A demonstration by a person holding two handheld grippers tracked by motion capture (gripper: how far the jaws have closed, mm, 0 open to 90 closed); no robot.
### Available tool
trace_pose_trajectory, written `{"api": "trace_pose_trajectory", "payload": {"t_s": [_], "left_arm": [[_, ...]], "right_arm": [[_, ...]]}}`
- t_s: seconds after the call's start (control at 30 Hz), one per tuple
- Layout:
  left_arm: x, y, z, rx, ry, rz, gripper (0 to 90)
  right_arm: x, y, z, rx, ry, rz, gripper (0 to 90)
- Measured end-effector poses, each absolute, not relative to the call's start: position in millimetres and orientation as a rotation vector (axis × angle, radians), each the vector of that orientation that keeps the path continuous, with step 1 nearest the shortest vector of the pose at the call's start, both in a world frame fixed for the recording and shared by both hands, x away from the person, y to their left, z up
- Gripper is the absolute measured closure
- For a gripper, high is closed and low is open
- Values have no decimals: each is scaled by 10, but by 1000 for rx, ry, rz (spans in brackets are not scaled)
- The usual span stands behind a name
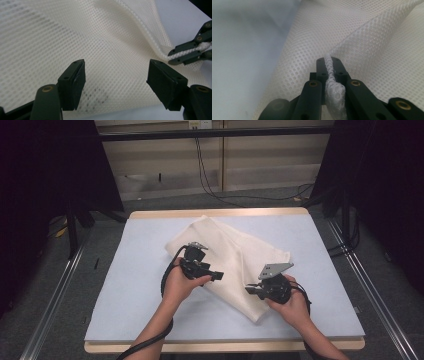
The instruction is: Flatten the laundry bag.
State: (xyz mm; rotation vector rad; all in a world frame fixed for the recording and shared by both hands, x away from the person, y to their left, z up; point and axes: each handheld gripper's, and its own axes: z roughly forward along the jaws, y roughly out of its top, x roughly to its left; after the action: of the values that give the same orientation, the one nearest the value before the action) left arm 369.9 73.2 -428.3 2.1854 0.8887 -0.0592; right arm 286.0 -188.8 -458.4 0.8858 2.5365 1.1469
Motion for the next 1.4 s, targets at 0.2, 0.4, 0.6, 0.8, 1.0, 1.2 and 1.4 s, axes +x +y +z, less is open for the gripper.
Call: {"api": "trace_pose_trajectory", "payload": {"t_s": [0.2, 0.4, 0.6, 0.8, 1.0, 1.2, 1.4], "left_arm": [[3715, 508, -4312, 2184, 872, -108, 306], [3727, 380, -4312, 2183, 868, -151, 318], [3742, 298, -4307, 2171, 891, -174, 351], [3762, 185, -4358, 2150, 921, -250, 572], [3760, 149, -4373, 2197, 915, -298, 872], [3771, 334, -4347, 2182, 951, -316, 881], [3713, 466, -4303, 2131, 954, -322, 882]], "right_arm": [[2833, -1859, -4598, 859, 2548, 1145, 865], [2803, -1833, -4537, 825, 2542, 1166, 865], [2778, -1751, -4500, 766, 2546, 1176, 865], [2759, -1675, -4472, 720, 2557, 1173, 865], [2751, -1660, -4460, 730, 2555, 1195, 859], [2767, -1819, -4432, 837, 2518, 1242, 663], [2811, -2114, -4397, 970, 2470, 1296, 519]]}}
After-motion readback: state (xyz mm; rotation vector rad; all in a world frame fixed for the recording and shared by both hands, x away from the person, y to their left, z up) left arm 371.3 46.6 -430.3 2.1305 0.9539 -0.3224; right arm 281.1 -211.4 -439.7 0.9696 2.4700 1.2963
